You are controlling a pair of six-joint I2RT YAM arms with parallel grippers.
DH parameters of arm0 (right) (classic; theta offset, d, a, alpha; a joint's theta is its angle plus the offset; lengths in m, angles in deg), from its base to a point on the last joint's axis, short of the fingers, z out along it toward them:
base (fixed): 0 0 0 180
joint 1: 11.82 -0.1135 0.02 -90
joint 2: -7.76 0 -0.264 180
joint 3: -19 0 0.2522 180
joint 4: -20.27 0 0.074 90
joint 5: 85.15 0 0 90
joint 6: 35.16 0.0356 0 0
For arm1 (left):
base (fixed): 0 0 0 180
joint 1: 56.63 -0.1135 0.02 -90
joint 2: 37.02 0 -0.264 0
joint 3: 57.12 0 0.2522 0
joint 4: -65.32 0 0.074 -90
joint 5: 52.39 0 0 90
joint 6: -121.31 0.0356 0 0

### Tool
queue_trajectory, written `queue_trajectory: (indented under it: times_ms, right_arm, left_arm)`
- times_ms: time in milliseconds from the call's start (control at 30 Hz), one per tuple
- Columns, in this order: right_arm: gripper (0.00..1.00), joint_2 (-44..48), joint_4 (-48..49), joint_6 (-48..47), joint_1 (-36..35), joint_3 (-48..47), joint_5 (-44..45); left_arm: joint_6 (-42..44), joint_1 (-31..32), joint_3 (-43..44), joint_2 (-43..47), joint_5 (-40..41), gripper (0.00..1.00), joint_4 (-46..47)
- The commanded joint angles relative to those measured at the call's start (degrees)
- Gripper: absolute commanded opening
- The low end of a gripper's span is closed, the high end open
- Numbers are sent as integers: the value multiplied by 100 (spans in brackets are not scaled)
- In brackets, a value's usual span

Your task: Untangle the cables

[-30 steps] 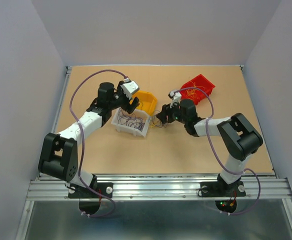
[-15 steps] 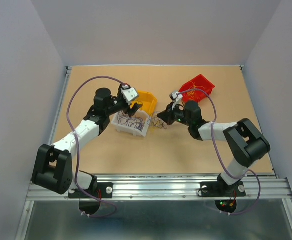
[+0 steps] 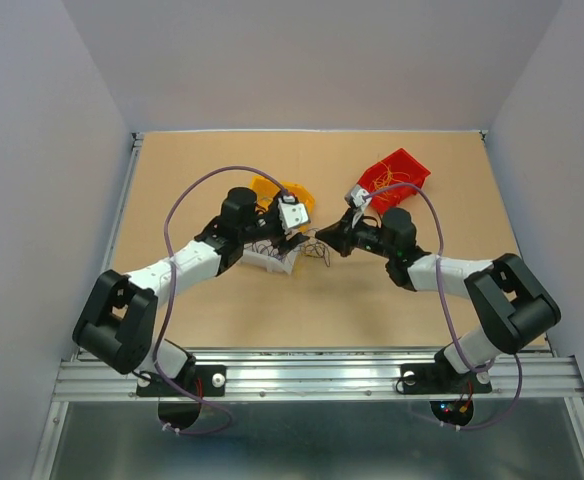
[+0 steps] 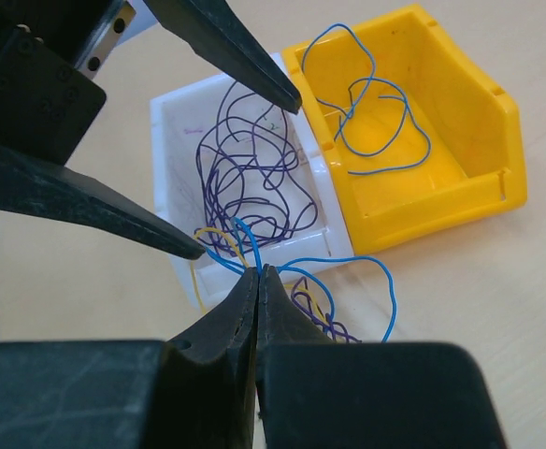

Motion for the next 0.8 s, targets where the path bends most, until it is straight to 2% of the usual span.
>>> queue_trajectory:
  times_ms: [0, 100, 200, 233, 267, 333, 467, 500, 600, 767]
  right_arm:
    - [1, 223, 355, -116, -52, 123, -317]
    - [0, 267, 391, -116, -61, 141, -317]
    - [0, 302, 399, -133, -61, 167, -291]
    - [1, 293, 391, -133, -69, 176, -300]
    - [1, 302, 399, -133, -69, 176, -300]
    - [7, 267, 391, -151, -69, 159, -300]
    - [25, 100, 417, -168, -69, 88, -256]
    - [34, 65, 443, -168, -69, 53, -256]
    - [48, -93, 627, -125, -69, 36, -238]
    - [49, -339, 707, -46, -78, -122, -326]
  left_arm:
    - [83, -2, 220, -190, -11, 78, -39]
    - [109, -2, 396, -427, -90, 72, -249]
    - [170, -2, 581, -630, -266, 50, -478]
    - [188, -11, 625, -666, -284, 40, -540]
    - [188, -2, 660, -692, -310, 20, -593]
    - [197, -2, 766, -701, -354, 0, -724]
    - [31, -2, 845, -456, -591, 0, -840]
    - [-39, -2, 871, -281, -652, 0, -883]
    - [-399, -2, 1064, 106, -933, 0, -910]
    - [-1041, -2, 1582, 573, -803, 0, -1024]
